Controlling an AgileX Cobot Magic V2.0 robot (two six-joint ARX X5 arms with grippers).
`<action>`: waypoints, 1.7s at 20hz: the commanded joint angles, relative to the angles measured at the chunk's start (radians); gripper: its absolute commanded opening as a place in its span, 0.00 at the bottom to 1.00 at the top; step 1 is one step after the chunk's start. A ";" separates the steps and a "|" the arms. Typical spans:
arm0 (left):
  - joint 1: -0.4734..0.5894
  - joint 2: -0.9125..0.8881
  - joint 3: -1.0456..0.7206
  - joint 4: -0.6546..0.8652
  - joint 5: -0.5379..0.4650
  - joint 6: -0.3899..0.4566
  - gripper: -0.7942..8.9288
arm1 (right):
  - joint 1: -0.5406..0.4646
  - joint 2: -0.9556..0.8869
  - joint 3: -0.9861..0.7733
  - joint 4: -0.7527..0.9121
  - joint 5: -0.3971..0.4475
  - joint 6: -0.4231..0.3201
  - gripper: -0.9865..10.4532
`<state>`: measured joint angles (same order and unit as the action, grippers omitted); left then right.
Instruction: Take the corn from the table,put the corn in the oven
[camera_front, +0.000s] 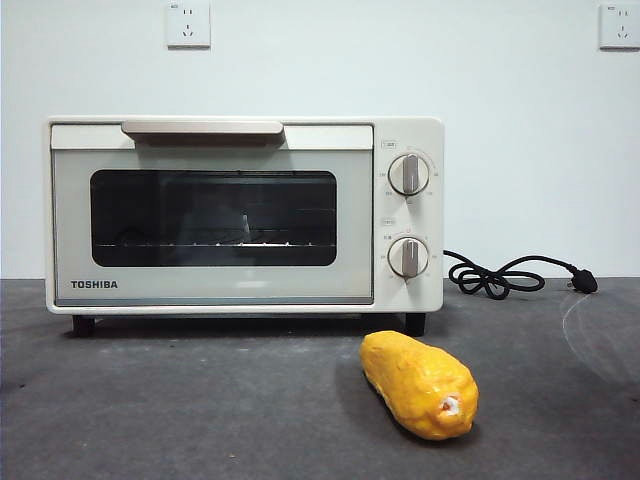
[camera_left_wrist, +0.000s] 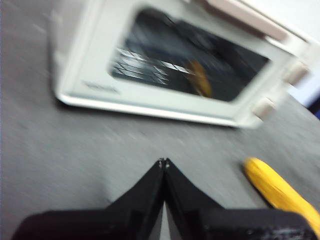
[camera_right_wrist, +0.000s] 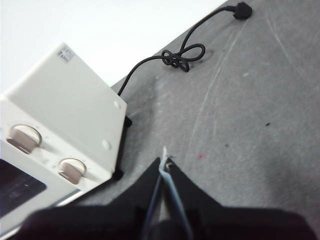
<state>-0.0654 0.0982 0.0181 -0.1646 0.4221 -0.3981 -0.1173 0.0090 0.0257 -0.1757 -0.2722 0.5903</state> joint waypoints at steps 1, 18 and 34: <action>0.001 0.043 -0.001 -0.004 0.084 -0.037 0.08 | 0.000 0.000 -0.009 0.005 -0.048 0.045 0.09; -0.013 0.542 0.518 -0.089 0.300 0.083 0.08 | 0.000 0.130 0.206 -0.011 -0.390 -0.163 0.08; -0.136 0.688 0.690 -0.238 0.299 0.190 0.08 | 0.232 0.809 0.924 -0.334 -0.558 -0.408 0.09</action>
<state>-0.1982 0.7856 0.7052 -0.4049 0.7181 -0.2264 0.0925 0.7975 0.9375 -0.4931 -0.8326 0.2317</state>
